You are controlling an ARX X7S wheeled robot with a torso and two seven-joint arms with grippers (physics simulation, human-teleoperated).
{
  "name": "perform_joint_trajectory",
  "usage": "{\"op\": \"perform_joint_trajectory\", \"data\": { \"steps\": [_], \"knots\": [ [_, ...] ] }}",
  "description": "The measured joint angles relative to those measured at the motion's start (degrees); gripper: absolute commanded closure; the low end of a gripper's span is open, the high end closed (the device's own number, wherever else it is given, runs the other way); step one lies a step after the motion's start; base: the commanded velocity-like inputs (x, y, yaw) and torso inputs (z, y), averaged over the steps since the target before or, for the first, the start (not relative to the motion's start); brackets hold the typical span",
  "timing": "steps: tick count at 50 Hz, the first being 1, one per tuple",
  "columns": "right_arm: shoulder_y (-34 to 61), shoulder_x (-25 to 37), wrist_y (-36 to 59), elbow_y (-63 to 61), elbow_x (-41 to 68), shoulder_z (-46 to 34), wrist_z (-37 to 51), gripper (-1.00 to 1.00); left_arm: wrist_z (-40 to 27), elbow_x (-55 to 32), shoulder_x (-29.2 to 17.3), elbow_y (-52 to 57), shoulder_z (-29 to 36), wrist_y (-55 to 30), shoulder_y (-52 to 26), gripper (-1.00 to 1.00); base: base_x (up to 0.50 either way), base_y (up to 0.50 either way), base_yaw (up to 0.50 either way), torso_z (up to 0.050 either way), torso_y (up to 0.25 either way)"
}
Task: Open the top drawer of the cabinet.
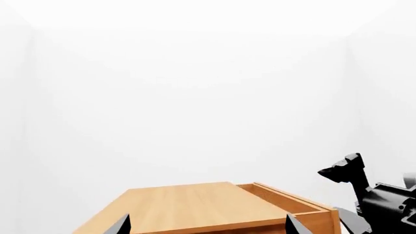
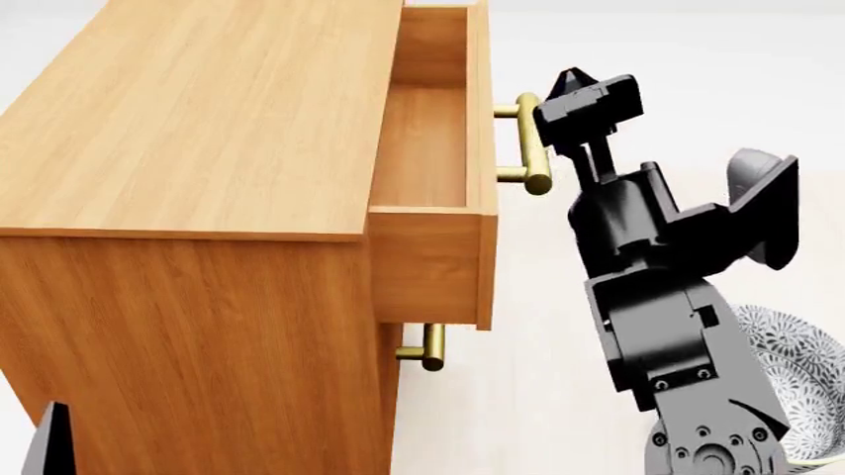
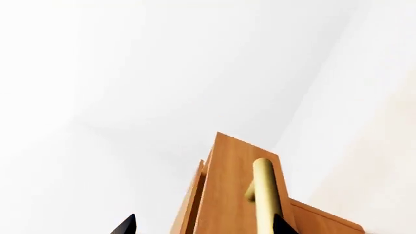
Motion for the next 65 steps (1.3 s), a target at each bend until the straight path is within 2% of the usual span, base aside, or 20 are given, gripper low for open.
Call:
{"op": "perform_joint_trajectory", "data": {
  "steps": [13,34,48,65],
  "knots": [
    [1.96,4.15,2.21,-9.21,-4.03,-2.76,9.16,-1.0,-0.72,0.22,-0.53,0.8,0.59,-0.26,-0.42,-1.0,0.0,0.0,0.0,0.0,0.0],
    [13.52,10.62,18.78,-21.06,-8.15,-14.54,23.88,-1.0,-2.67,0.29,-1.61,1.33,3.6,-0.24,-2.94,-1.0,0.0,0.0,0.0,0.0,0.0],
    [18.72,11.67,25.99,-24.82,-10.58,-20.72,27.29,-1.0,-3.99,0.23,-2.27,0.9,6.19,0.54,-5.02,-1.0,0.0,0.0,0.0,0.0,0.0],
    [20.29,11.83,29.04,-25.48,-12.84,-24.68,27.39,-1.0,-4.4,0.51,-2.34,0.02,7.46,1.51,-5.57,-1.0,0.0,0.0,0.0,0.0,0.0]
  ]
}}
